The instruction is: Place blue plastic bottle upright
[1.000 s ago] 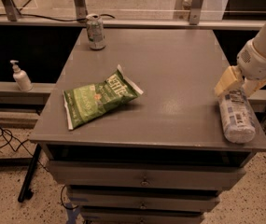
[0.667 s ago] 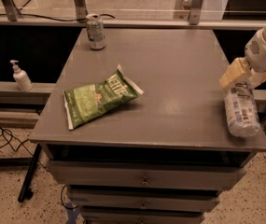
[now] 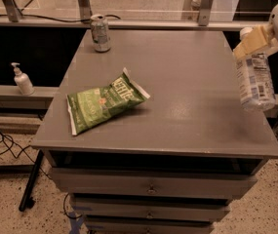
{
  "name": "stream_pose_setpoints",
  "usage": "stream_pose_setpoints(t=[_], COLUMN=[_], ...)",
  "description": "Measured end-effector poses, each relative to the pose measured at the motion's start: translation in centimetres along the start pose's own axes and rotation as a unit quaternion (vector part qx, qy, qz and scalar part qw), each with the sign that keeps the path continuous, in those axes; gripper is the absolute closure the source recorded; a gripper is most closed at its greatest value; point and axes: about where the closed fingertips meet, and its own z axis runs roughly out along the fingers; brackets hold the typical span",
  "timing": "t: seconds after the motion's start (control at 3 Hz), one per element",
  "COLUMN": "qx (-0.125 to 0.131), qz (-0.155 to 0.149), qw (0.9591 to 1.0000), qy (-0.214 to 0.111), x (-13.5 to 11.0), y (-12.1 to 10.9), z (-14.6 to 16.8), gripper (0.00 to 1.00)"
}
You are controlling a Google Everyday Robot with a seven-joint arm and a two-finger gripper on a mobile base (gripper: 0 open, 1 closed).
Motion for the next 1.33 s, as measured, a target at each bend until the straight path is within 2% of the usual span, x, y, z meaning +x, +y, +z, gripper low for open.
stream_pose_setpoints(t=[0.33, 0.67, 1.0, 1.33], qx=[0.0, -0.018, -0.053, -0.096], qz=[0.0, -0.001, -0.011, -0.024], qw=[1.0, 0.9996, 0.9954, 0.9848], qy=[0.0, -0.022, -0.079, -0.142], x=[0.0, -0.3, -3.0, -6.2], y=[0.0, -0.3, 0.2, 1.1], z=[0.0, 0.0, -0.1, -0.4], gripper=[1.0, 1.0, 1.0, 1.0])
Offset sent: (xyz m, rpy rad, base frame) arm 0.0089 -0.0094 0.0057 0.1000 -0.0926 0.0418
